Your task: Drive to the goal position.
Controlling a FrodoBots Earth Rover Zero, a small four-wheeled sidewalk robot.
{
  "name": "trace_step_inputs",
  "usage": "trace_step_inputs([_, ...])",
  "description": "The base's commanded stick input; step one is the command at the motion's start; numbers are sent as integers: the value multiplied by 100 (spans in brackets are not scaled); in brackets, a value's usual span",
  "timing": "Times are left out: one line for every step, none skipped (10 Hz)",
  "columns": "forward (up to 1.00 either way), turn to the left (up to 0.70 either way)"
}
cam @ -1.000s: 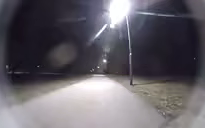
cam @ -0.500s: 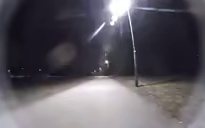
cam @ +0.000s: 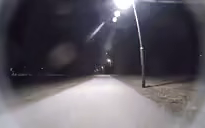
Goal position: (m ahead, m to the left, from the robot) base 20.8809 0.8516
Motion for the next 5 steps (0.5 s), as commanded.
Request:
trace_step_inputs([100,0])
trace_step_inputs([100,0])
trace_step_inputs([100,0])
trace_step_inputs([100,0])
trace_step_inputs([100,0])
